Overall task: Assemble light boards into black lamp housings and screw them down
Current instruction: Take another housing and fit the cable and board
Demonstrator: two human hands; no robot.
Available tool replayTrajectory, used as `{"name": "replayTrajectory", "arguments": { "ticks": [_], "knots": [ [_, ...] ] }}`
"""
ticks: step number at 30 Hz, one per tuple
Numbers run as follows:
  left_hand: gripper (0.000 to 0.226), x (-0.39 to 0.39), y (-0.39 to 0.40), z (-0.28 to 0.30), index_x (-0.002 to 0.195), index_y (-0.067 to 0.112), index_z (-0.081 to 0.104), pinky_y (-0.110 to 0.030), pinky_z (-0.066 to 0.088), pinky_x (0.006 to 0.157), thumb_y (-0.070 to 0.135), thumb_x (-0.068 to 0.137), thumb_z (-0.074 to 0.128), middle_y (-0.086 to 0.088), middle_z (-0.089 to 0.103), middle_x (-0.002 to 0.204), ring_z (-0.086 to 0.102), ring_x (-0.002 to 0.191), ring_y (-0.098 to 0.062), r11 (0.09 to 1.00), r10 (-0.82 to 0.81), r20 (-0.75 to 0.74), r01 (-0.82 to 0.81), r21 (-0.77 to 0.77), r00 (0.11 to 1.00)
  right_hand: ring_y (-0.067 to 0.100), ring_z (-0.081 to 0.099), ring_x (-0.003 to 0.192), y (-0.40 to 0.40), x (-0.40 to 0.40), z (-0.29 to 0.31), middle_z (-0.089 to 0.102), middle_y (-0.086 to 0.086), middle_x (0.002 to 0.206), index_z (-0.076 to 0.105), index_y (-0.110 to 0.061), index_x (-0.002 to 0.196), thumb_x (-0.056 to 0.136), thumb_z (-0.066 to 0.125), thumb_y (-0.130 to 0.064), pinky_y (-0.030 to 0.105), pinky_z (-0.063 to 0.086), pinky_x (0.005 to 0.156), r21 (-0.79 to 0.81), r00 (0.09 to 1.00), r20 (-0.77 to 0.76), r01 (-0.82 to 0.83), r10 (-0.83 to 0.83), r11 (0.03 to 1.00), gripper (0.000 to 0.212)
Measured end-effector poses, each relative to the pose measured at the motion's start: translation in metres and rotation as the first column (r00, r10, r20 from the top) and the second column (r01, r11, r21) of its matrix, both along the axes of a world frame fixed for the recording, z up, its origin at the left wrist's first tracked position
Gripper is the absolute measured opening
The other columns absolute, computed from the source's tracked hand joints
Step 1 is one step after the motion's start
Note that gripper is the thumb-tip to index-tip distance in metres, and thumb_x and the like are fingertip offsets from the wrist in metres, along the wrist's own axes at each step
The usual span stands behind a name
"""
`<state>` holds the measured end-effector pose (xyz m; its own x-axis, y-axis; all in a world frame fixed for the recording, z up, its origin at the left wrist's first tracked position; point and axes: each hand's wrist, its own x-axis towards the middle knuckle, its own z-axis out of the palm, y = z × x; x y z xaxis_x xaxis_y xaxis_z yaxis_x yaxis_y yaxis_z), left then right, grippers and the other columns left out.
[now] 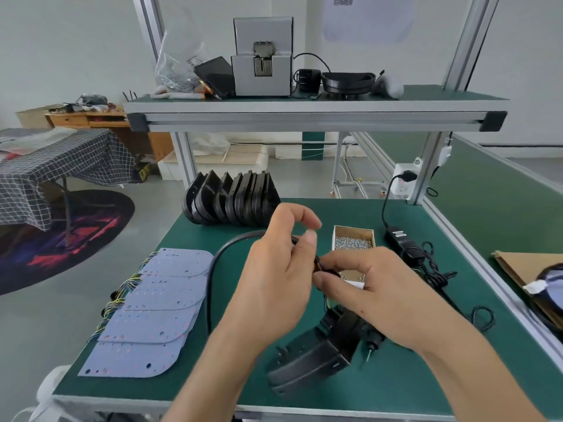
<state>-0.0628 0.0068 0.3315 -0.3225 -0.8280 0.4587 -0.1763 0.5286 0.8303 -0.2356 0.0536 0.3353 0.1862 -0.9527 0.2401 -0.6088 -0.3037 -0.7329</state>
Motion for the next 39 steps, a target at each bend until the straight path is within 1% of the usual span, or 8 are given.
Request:
{"name": "replayTrajectory", "arguments": {
  "ticks": [5, 7, 11, 14, 19, 29, 33, 39],
  "knots": [
    [0.015, -0.011, 0.003, 0.002, 0.103, 0.043, 0.052, -0.025, 0.038, 0.045, 0.031, 0.101, 0.044, 0.01, 0.042, 0.053, 0.037, 0.047, -0.011, 1.0, 0.005, -0.076, -0.006, -0.007, 0.997, 0.042, 0.052, 0.066, 0.004, -0.008, 0.0, 0.066, 0.015, 0.077, 0.076, -0.042, 0.104, 0.089, 0.058, -0.061, 0.04, 0.04, 0.06, 0.117, 1.0, -0.002, -0.009, 0.01, 0.993, 0.03],
    [0.014, -0.012, 0.005, 0.003, 0.102, 0.043, 0.052, -0.03, 0.037, 0.043, 0.032, 0.1, 0.044, 0.009, 0.04, 0.052, 0.036, 0.047, -0.014, 1.0, 0.012, -0.086, -0.012, -0.005, 0.996, 0.021, 0.056, 0.063, 0.003, -0.011, -0.005, 0.067, -0.005, 0.072, 0.078, -0.043, 0.106, 0.093, 0.064, -0.054, 0.031, 0.04, 0.07, 0.173, 1.0, 0.026, -0.021, 0.017, 0.985, 0.022],
    [0.013, -0.012, 0.011, 0.009, 0.099, 0.041, 0.053, -0.05, 0.037, 0.048, 0.03, 0.1, 0.045, 0.007, 0.037, 0.052, 0.036, 0.053, -0.03, 1.0, 0.03, -0.124, -0.03, -0.001, 0.992, -0.011, 0.046, 0.137, 0.004, -0.012, -0.012, 0.07, -0.027, 0.126, 0.078, -0.041, 0.112, 0.098, 0.068, -0.039, 0.031, 0.025, 0.123, 0.166, 0.999, 0.007, -0.038, 0.037, 0.985, 0.017],
    [0.017, -0.011, 0.013, 0.011, 0.097, 0.041, 0.052, -0.039, 0.032, 0.04, 0.026, 0.101, 0.046, 0.008, 0.036, 0.051, 0.032, 0.047, -0.015, 1.0, 0.016, -0.144, -0.018, -0.014, 0.99, -0.019, 0.027, 0.144, 0.006, -0.014, -0.017, 0.059, -0.047, 0.125, 0.076, -0.042, 0.112, 0.098, 0.065, -0.044, 0.024, -0.003, 0.123, 0.125, 0.993, -0.112, -0.034, 0.048, 0.992, 0.018],
    [0.015, -0.014, 0.017, 0.01, 0.097, 0.042, 0.051, -0.036, 0.03, 0.042, 0.028, 0.101, 0.046, 0.008, 0.035, 0.049, 0.029, 0.044, -0.011, 0.999, 0.013, -0.131, -0.017, -0.031, 0.991, -0.02, 0.019, 0.146, 0.009, -0.017, -0.019, 0.07, -0.03, 0.121, 0.074, -0.037, 0.109, 0.1, 0.059, -0.046, 0.03, -0.014, 0.121, 0.174, 0.984, -0.152, -0.066, 0.093, 0.983, 0.019],
    [0.014, -0.011, 0.017, 0.005, 0.097, 0.041, 0.051, -0.022, 0.028, 0.041, 0.029, 0.101, 0.044, 0.009, 0.04, 0.053, 0.03, 0.045, -0.01, 1.0, 0.003, -0.085, -0.005, -0.019, 0.996, -0.012, -0.003, 0.154, 0.007, -0.014, -0.007, 0.019, -0.035, 0.165, 0.07, -0.061, 0.095, 0.099, 0.062, -0.048, 0.047, -0.009, 0.128, 0.239, 0.964, -0.231, -0.076, 0.133, 0.968, 0.015],
    [0.016, -0.005, 0.014, 0.003, 0.098, 0.038, 0.05, -0.023, 0.028, 0.042, 0.025, 0.101, 0.042, 0.011, 0.039, 0.051, 0.028, 0.045, -0.009, 0.999, 0.031, -0.069, -0.032, -0.017, 0.997, -0.013, 0.018, 0.151, 0.007, -0.022, 0.002, 0.035, -0.031, 0.161, 0.076, -0.048, 0.119, 0.096, 0.074, -0.031, 0.036, 0.014, 0.128, 0.184, 0.982, 0.121, -0.167, 0.146, 0.969, 0.028],
    [0.02, -0.013, 0.02, 0.01, 0.095, 0.041, 0.05, -0.022, 0.031, 0.043, 0.023, 0.102, 0.043, 0.014, 0.042, 0.05, 0.035, 0.046, -0.006, 0.997, 0.025, -0.108, -0.032, -0.07, 0.994, -0.001, 0.025, 0.154, 0.004, -0.017, -0.002, 0.052, -0.012, 0.156, 0.084, -0.032, 0.107, 0.092, 0.08, -0.027, 0.046, 0.018, 0.129, 0.239, 0.972, 0.167, -0.203, 0.166, 0.95, 0.016]
  ]
}}
